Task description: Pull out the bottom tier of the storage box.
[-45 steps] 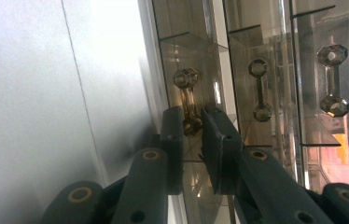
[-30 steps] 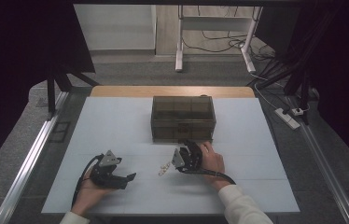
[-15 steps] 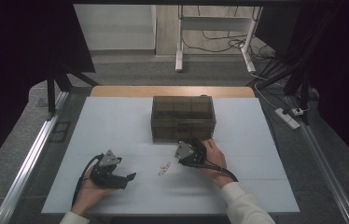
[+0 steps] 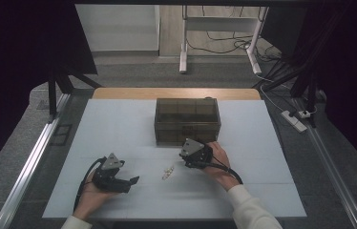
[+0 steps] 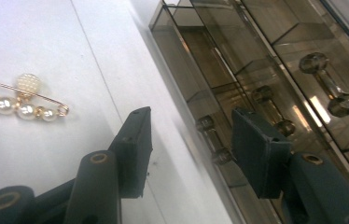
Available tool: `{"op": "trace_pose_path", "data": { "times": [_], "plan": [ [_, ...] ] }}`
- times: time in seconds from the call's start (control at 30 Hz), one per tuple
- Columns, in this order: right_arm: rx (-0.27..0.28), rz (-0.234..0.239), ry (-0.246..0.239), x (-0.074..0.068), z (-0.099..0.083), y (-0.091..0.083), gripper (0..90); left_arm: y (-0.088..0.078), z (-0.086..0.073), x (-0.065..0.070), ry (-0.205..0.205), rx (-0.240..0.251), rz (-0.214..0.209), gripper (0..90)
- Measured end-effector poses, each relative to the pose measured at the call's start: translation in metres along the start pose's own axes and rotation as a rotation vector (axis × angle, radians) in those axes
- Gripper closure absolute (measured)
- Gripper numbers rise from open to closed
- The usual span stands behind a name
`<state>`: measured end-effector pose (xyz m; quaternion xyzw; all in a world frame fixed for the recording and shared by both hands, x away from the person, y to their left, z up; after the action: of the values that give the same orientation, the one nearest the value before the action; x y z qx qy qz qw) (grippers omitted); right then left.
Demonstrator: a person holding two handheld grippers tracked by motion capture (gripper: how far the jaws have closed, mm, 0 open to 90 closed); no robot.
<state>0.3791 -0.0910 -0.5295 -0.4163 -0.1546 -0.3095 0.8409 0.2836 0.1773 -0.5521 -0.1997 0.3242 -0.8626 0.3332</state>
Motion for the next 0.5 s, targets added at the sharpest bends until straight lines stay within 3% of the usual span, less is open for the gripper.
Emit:
{"op": "trace_pose_path", "data": {
  "times": [0.1,0.17,0.2,0.27,0.5],
  "plan": [
    [-0.005,0.022,0.008,0.0,0.001,0.0,47.2,0.0,0.0,0.001,-0.01,0.0,-0.012,15.4],
    [-0.006,0.045,0.027,-0.001,0.002,-0.001,47.1,-0.003,0.003,0.004,-0.041,0.044,-0.066,14.2],
    [-0.007,0.049,0.031,-0.001,0.002,-0.001,47.0,-0.005,0.005,0.005,-0.037,0.061,-0.052,14.4],
    [0.0,0.06,0.04,0.0,0.003,-0.002,46.7,-0.006,0.006,0.009,0.009,0.033,-0.012,14.8],
    [-0.007,0.071,0.059,0.002,0.004,0.0,46.5,-0.003,0.005,0.009,0.008,0.018,-0.015,14.4]
  ]
}}
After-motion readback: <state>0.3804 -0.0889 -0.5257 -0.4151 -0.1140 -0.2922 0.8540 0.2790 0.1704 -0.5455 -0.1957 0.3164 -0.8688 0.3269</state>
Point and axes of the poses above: each handheld gripper's, and its own axes: y roughly forward along the jaws, z roughly out of its top, x roughly to its right, the point moved 4 cm from there along y, roughly forward along the jaws, and after that the axes turned 5 degrees about -z, right-handed, at the moved point
